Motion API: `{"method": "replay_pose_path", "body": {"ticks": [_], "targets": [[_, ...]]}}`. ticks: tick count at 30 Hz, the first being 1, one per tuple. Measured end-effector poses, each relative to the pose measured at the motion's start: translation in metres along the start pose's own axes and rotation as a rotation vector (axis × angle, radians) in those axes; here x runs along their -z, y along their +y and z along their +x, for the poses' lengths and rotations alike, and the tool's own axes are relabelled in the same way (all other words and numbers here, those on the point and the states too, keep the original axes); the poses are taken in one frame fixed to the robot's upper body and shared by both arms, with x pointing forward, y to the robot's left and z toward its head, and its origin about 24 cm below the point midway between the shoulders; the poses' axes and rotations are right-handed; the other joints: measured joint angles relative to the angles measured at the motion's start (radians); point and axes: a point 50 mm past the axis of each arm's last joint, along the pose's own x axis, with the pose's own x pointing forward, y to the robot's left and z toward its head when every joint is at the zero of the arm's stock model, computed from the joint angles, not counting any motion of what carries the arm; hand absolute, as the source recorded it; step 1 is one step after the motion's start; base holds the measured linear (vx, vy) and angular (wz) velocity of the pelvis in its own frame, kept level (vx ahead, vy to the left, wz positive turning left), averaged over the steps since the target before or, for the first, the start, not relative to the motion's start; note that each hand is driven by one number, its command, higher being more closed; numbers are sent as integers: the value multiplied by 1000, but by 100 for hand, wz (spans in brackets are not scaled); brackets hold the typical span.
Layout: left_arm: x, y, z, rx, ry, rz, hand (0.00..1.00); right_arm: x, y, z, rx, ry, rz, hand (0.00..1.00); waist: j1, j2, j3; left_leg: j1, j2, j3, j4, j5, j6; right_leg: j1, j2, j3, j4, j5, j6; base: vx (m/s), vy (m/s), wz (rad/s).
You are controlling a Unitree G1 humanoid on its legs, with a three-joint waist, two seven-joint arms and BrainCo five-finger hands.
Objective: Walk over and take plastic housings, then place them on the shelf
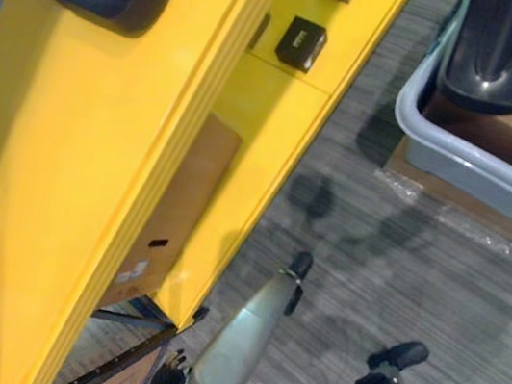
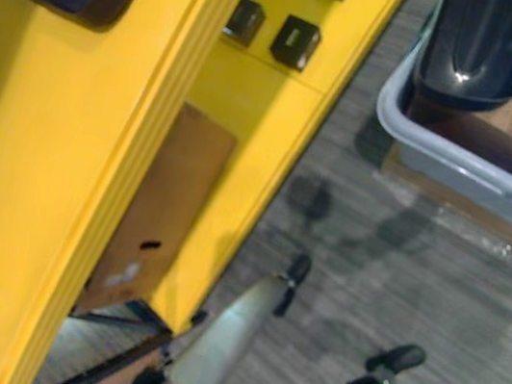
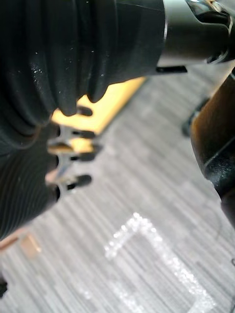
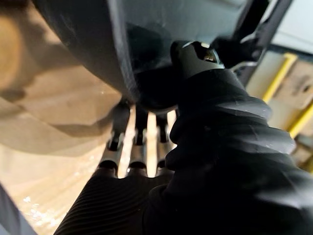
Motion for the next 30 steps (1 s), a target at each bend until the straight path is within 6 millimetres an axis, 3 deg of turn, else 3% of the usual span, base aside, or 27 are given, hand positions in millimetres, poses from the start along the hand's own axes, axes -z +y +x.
{"method": "replay_pose_path", "body": {"ticks": [4,11,19,23,26,30], "targets": [[-1,0,0,5,-6,1,0,3,-1,0,5,43,-25,100,5,4,-3,14,-1,0,0,0,0,15,0,-2,-5,3,6,29,-25,0],[-2,1,0,12,-9,12,0,15,-5,1,48,87,-230,100,13,5,-4,31,-6,-4,-13,0,0,36,-4,-14,-9,1,1,-24,-13,5],[-20,-1,1,33,-107,12,0,26,10,-3,-17,45,-409,100,-19,-3,2,63,-12,-2,-8,0,0,73,-11,-22,-1,3,4,-45,-12,4],[-44,6,2,1,-209,-3,0,34,31,-12,-53,-44,-511,100,-61,-44,31,103,3,3,-9,-2,-2,106,1,-15,-1,4,3,-47,-38,-7],[-64,11,0,-38,-299,-27,0,38,36,-15,-34,-92,-578,100,-75,-78,55,128,24,15,-11,-4,-6,118,16,1,-1,3,-4,-52,-32,-16],[-91,10,-4,-70,-411,-65,0,29,50,-24,-24,-248,-658,100,-123,-117,73,173,40,25,-33,-3,-8,154,30,4,-10,3,-5,-66,-30,-8]]}}
